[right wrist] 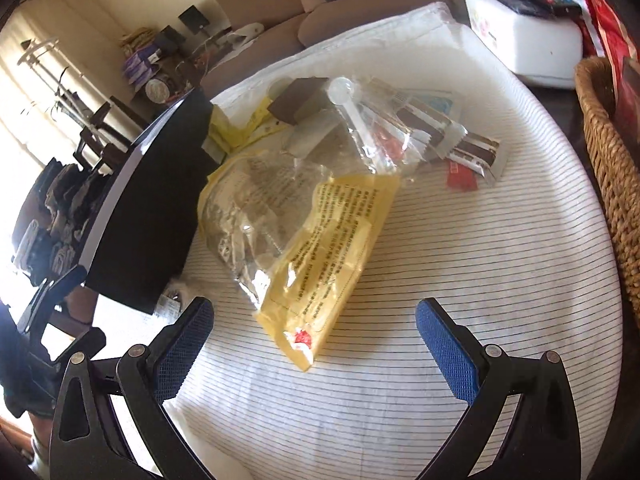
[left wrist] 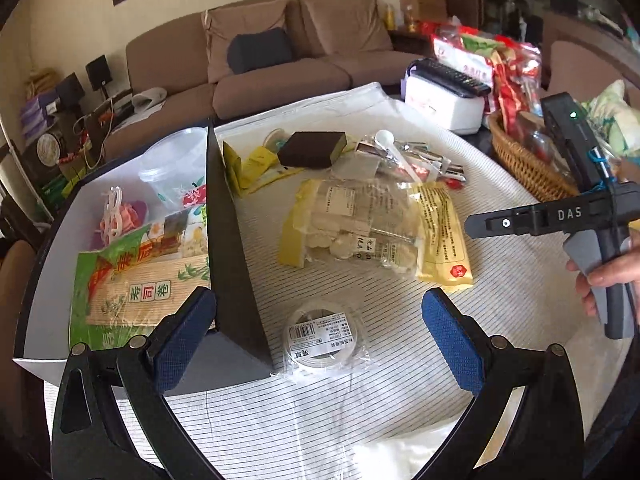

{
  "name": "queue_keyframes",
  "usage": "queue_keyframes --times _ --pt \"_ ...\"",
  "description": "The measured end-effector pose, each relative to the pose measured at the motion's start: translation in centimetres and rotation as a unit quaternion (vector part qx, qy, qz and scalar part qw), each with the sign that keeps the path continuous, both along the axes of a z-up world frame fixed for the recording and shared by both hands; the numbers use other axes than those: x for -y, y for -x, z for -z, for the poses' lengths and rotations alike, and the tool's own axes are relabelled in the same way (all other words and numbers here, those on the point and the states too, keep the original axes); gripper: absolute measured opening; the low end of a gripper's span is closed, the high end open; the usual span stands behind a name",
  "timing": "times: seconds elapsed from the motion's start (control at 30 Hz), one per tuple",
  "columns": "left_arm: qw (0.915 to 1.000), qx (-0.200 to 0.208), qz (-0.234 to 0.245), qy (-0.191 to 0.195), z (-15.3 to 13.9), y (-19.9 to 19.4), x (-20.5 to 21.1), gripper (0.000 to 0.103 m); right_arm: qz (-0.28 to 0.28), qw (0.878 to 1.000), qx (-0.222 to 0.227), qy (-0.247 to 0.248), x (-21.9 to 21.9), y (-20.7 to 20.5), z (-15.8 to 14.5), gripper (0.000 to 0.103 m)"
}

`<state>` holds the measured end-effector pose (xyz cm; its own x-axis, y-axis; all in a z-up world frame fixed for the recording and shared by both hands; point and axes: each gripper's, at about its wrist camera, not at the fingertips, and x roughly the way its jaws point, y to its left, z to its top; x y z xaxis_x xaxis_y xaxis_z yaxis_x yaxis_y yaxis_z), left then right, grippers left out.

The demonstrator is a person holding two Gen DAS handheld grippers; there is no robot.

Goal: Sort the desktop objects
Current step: 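Grasp the yellow paper packet with the right gripper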

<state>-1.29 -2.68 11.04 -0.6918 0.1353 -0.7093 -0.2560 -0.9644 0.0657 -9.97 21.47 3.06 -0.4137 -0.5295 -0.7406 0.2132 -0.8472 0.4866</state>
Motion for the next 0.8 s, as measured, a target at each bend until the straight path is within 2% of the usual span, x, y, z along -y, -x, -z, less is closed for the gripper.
queue_keyframes --times 0.1,0.2,0.27,0.4,0.47,0.53,0.57,0.67,0.8 --pt "0.9992 0.005 0.006 -0.039 -0.4 0.4 -0.4 0.103 0.014 0.997 0.011 0.076 -1.7 1.3 1.2 0.103" --pt "0.9986 0.006 0.012 -0.051 -0.4 0.8 -1.2 0.103 0.031 0.993 0.013 0.113 -2.5 2.7 2.2 0.100" --pt "0.9980 0.014 0.012 -0.060 0.0 1.3 -1.8 0.103 0.032 0.990 0.022 0.133 -2.6 3.3 3.0 0.091" --pt "0.9956 0.032 0.016 -0.087 0.7 2.6 -2.9 0.103 0.022 0.989 0.037 0.145 -1.8 4.3 4.2 0.060" --pt "0.9938 0.042 0.012 -0.102 1.0 3.2 -3.1 0.103 0.019 0.987 0.035 0.155 -1.7 4.8 4.7 0.052" --pt "0.9924 0.049 0.005 -0.113 1.4 3.7 -3.3 0.103 0.017 0.987 0.036 0.158 -1.5 5.2 5.1 0.037" --pt "0.9924 0.050 0.003 -0.112 1.5 3.8 -3.4 0.103 0.015 0.986 0.038 0.165 -1.5 5.3 5.3 0.033" --pt "0.9953 0.044 0.004 -0.086 1.7 4.0 -4.2 0.103 0.008 0.982 0.043 0.183 -1.6 5.1 5.5 0.031" --pt "0.9967 0.044 0.011 -0.068 2.2 4.0 -4.9 0.103 -0.005 0.983 0.018 0.184 -1.5 4.3 3.6 0.026"
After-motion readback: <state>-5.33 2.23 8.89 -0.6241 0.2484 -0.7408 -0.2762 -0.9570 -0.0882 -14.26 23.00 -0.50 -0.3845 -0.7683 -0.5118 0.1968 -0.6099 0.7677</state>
